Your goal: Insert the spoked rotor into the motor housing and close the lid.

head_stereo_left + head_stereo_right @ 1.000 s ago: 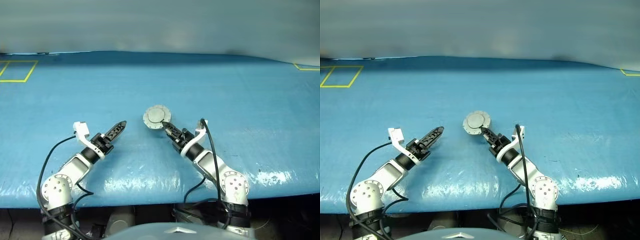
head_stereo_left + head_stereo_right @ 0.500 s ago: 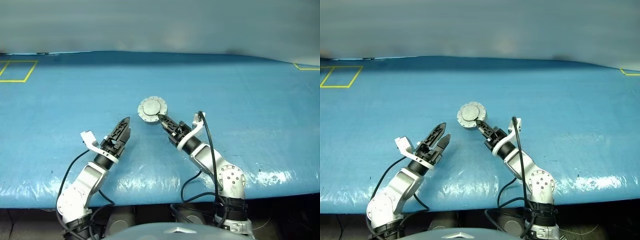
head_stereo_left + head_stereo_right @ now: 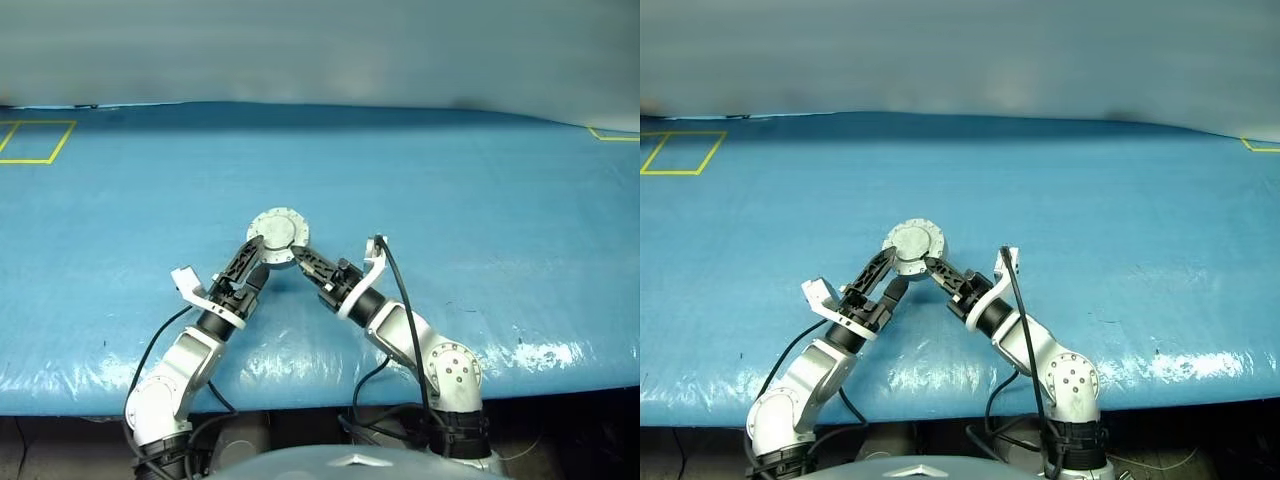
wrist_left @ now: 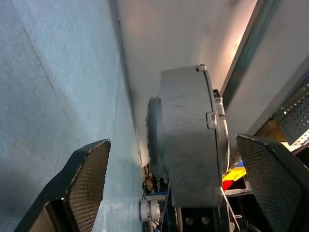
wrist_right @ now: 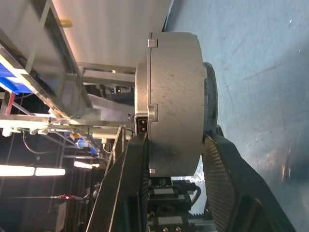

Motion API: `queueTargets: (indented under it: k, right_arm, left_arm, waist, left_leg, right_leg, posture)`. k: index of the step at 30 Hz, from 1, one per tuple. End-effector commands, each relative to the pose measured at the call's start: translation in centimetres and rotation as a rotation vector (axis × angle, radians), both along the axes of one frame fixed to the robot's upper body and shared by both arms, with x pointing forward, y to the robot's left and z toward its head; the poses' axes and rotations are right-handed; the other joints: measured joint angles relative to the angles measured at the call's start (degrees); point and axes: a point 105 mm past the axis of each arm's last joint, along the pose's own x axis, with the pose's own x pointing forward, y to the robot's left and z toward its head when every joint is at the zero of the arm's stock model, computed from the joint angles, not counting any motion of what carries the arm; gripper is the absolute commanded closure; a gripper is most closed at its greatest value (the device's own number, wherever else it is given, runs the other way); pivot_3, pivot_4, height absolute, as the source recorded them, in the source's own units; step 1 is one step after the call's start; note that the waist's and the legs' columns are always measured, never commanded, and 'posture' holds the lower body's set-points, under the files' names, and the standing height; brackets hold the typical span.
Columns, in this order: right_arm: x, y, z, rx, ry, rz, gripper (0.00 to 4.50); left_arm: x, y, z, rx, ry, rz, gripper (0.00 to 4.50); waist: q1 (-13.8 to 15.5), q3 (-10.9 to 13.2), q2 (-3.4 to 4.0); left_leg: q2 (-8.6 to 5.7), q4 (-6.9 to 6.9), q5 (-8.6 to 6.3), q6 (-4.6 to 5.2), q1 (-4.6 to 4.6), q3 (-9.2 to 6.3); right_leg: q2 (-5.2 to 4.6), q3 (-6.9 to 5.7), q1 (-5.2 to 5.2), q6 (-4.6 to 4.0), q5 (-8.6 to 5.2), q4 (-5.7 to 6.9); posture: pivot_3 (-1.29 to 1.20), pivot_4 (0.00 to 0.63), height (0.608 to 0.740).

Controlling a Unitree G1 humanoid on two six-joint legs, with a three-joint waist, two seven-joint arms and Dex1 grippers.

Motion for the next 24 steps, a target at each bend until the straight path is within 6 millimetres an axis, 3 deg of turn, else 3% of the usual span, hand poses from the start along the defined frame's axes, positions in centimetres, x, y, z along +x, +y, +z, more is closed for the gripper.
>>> queueTargets:
  k: [1,5,8,12,16,21,24]
  right_arm:
    - [-1.4,1.5,3.3,0.114,-0.094,0.073,3.27]
    - [-1.6,1.5,3.2,0.109,-0.091,0.082,3.27]
    - [-1.3,1.2,2.9,0.084,-0.094,0.061,3.27]
    - [-0.9,0.7,2.4,0.025,-0.112,0.026,3.27]
    - [-0.7,0.5,2.0,-0.035,-0.152,0.015,3.27]
    - [-0.9,0.1,1.3,-0.120,-0.209,0.027,1.57]
    - [-1.3,0.0,0.6,-0.330,-0.346,0.060,0.61]
  left_arm:
    - [0.1,-1.1,0.3,-0.057,-0.014,-0.036,0.00]
    - [0.1,-1.5,0.3,-0.123,0.006,-0.049,0.00]
    - [0.1,-1.6,0.0,-0.148,0.047,-0.034,0.59]
    - [0.0,-1.3,0.3,-0.145,0.048,-0.009,1.93]
    - [-0.2,-1.0,1.1,-0.119,0.024,0.012,2.07]
    - [1.4,0.7,2.3,-0.012,-0.001,0.121,2.07]
    - [2.8,1.6,3.1,0.044,-0.022,0.162,2.07]
  waist:
    - [0.0,0.0,0.00]
    - [0.0,0.0,0.00]
    - [0.0,0.0,0.00]
    - [0.0,0.0,-0.01]
    - [0.0,0.0,-0.01]
    - [0.3,0.0,-0.01]
    - [0.5,0.0,-0.01]
  left_leg:
    - [0.00,0.00,0.00,0.00,0.00,0.00]
    - [0.01,0.03,0.00,0.00,-0.01,0.00]
    - [0.00,0.04,0.00,0.00,-0.01,-0.01]
    - [0.00,0.04,0.00,0.00,-0.02,0.00]
    - [0.01,0.03,0.00,0.00,-0.04,-0.01]
    - [0.00,0.08,0.00,0.00,-0.06,-0.01]
    - [-0.01,0.12,0.01,-0.01,-0.06,-0.01]
  right_leg:
    - [0.00,0.00,0.00,0.00,0.00,0.00]
    - [0.01,0.00,0.00,0.00,0.00,0.00]
    - [0.00,0.00,0.00,0.00,0.00,0.00]
    - [0.00,0.00,0.00,0.01,0.00,-0.01]
    - [0.01,0.00,-0.04,0.01,0.00,-0.01]
    - [0.00,0.01,-0.02,0.00,0.00,-0.03]
    - [0.02,0.01,-0.02,-0.01,0.00,-0.02]
  posture:
    - [0.00,0.150,0.740]
    - [0.00,0.150,0.740]
    - [0.00,0.150,0.740]
    - [0.00,0.150,0.740]
    - [0.00,0.150,0.740]
    - [0.00,0.150,0.740]
    - [0.00,0.150,0.740]
